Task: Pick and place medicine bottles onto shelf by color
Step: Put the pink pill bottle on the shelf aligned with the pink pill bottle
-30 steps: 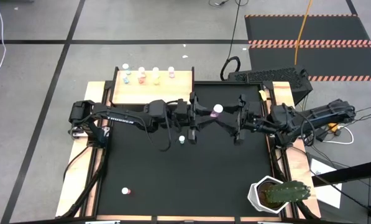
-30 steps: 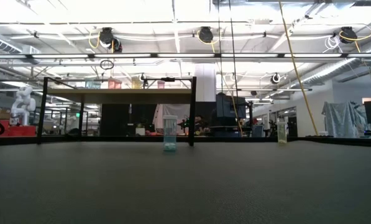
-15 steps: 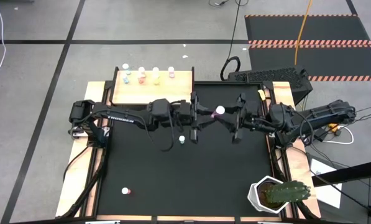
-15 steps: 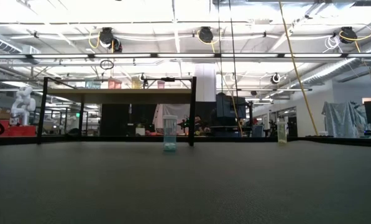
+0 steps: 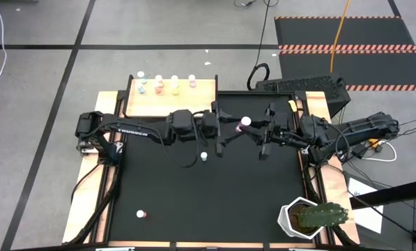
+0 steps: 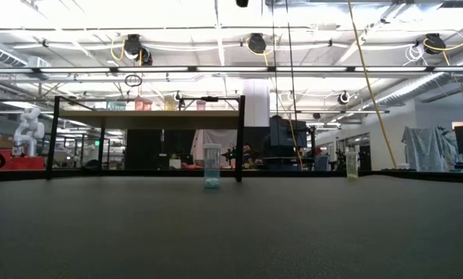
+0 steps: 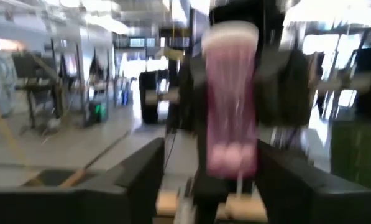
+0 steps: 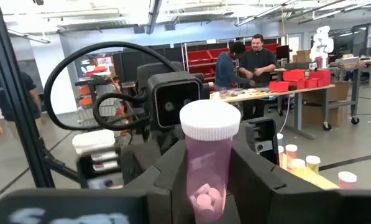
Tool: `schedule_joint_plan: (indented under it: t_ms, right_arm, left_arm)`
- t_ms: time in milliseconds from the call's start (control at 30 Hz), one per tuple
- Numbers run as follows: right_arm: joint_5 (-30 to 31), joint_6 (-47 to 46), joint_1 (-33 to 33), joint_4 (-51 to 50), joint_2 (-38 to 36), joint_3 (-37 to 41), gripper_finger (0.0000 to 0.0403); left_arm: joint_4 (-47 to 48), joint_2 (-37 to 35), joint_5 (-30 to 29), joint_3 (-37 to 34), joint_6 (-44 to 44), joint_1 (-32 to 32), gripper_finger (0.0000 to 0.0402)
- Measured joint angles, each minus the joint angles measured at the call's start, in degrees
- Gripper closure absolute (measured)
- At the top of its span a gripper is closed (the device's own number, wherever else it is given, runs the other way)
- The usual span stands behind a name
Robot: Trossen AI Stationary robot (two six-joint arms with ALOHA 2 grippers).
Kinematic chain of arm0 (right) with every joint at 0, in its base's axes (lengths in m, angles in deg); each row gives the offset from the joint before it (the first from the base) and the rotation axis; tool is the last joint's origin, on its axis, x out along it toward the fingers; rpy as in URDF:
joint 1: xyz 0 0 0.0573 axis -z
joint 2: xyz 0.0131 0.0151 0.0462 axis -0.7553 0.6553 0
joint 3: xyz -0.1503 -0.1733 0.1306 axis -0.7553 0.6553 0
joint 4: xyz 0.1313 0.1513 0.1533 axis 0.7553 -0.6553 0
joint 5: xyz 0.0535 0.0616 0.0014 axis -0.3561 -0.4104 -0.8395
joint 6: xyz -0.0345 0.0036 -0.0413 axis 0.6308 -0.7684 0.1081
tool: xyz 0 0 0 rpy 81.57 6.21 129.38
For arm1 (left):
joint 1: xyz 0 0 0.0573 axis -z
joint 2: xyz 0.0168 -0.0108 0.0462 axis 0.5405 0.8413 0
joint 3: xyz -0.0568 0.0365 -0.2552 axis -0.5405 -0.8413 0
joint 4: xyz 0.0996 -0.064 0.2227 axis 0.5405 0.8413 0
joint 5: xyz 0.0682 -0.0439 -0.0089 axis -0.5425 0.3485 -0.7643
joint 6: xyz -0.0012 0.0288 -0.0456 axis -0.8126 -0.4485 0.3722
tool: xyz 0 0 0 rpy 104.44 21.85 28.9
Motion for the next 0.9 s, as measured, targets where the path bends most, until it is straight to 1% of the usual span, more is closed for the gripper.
schedule_joint_plan:
  t_ms: [133, 233, 300, 367, 433, 533, 667, 733, 833, 900]
  right_arm:
    - [-0.1, -0.2, 0.9, -2.5, -0.2, 0.0, 0.0305]
    - [0.0, -0.3, 1.4, -5.2, -0.2, 0.0, 0.0305]
    - [-0.1, -0.5, 1.7, -6.7, -0.2, 0.0, 0.0305]
    - [0.0, -0.3, 2.0, -8.6, 0.1, 0.0, 0.0305]
    - [-0.2, 0.1, 2.1, -10.3, 0.7, 0.0, 0.0305]
    - [-1.7, 0.9, 2.1, -12.1, 2.1, 0.0, 0.0305]
    - [-1.8, 1.0, 2.0, -13.6, 4.1, 0.0, 0.0305]
    - [-1.8, 1.8, 2.0, -13.5, 4.9, 0.0, 0.0305]
    - [-1.8, 4.2, 2.0, -13.6, 6.0, 0.0, 0.0305]
    - [-1.8, 4.6, 2.0, -13.8, 6.8, 0.0, 0.0305]
  left_arm:
    - [15.8, -4.7, -1.9, 0.0, -3.0, -0.3, 0.0093]
    - [24.0, -9.1, -3.7, 0.0, -3.6, -1.0, 0.0047]
    - [24.3, -11.3, -4.4, 0.0, -3.1, -1.4, 0.0028]
    - [24.7, -13.1, -4.8, 0.0, -2.8, -1.8, 0.0021]
    - [23.9, -13.3, -3.6, 0.1, -3.9, -2.0, 0.0025]
    - [25.1, -11.6, 0.3, 0.0, -3.8, -1.9, 0.0044]
    - [23.7, -9.0, 0.7, 0.0, -0.6, -1.3, 0.0073]
    - [22.8, -8.0, 0.7, 1.2, 0.7, -1.1, 0.0086]
    - [26.7, -6.0, 3.8, 2.0, 0.4, -1.1, 0.0105]
    - [29.0, -5.1, 4.8, 2.1, 0.5, -1.1, 0.0117]
